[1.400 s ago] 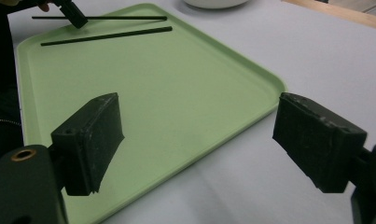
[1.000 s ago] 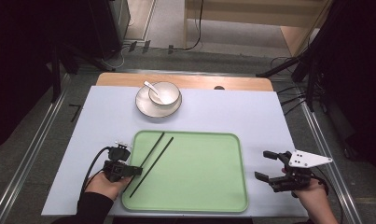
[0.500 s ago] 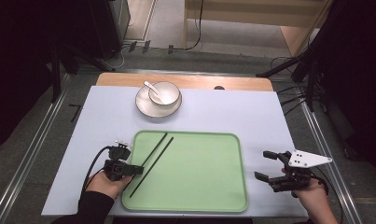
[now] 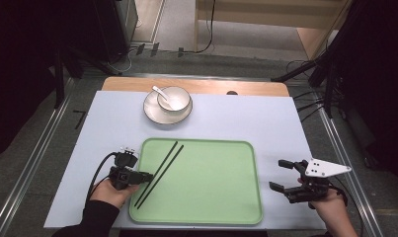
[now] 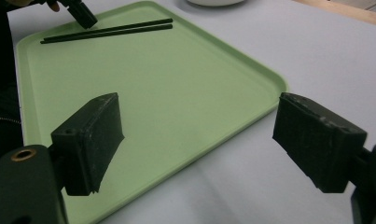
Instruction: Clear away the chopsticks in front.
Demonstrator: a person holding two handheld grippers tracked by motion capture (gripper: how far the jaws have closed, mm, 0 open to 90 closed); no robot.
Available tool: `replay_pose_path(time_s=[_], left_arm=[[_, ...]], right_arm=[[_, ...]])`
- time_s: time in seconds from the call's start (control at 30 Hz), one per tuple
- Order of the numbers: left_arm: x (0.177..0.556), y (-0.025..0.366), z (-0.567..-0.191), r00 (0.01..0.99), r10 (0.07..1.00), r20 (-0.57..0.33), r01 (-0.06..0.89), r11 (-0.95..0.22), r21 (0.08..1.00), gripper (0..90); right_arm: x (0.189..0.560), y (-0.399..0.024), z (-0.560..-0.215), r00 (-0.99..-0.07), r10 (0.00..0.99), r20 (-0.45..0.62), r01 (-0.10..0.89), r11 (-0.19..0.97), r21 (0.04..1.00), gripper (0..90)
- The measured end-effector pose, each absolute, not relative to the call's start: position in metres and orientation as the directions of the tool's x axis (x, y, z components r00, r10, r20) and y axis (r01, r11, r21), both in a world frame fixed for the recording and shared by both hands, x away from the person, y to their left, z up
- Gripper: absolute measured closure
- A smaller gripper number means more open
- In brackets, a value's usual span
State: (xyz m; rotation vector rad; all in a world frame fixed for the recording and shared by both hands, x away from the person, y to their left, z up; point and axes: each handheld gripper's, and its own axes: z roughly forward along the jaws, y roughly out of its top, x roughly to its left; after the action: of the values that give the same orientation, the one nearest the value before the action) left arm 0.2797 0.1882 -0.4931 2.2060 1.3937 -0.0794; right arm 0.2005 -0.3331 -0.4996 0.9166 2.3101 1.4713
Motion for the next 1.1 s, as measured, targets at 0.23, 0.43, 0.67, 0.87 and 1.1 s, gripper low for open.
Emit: replay_pose_path(time_s=[0.23, 0.43, 0.67, 0.87, 1.1], left_arm=[[0.289, 0.2, -0.489, 0.536, 0.794, -0.287, 0.804, -0.377, 0.46, 55.0], [0.295, 0.216, -0.487, 0.569, 0.761, -0.313, 0.777, -0.372, 0.508, 41.9], [0.297, 0.239, -0.48, 0.635, 0.714, -0.295, 0.72, -0.409, 0.56, 36.5], [0.293, 0.252, -0.478, 0.677, 0.687, -0.263, 0.675, -0.438, 0.594, 34.0], [0.284, 0.266, -0.476, 0.712, 0.667, -0.219, 0.627, -0.464, 0.626, 32.2]], right_arm=[[0.2, -0.333, -0.5, -0.767, 0.631, 0.122, 0.377, 0.289, 0.88, 16.5], [0.2, -0.334, -0.501, -0.765, 0.631, 0.125, 0.381, 0.289, 0.878, 16.4], [0.199, -0.335, -0.501, -0.762, 0.635, 0.126, 0.385, 0.289, 0.876, 16.4], [0.199, -0.336, -0.502, -0.76, 0.637, 0.126, 0.387, 0.288, 0.876, 16.5], [0.197, -0.335, -0.501, -0.761, 0.635, 0.128, 0.388, 0.287, 0.876, 16.3]])
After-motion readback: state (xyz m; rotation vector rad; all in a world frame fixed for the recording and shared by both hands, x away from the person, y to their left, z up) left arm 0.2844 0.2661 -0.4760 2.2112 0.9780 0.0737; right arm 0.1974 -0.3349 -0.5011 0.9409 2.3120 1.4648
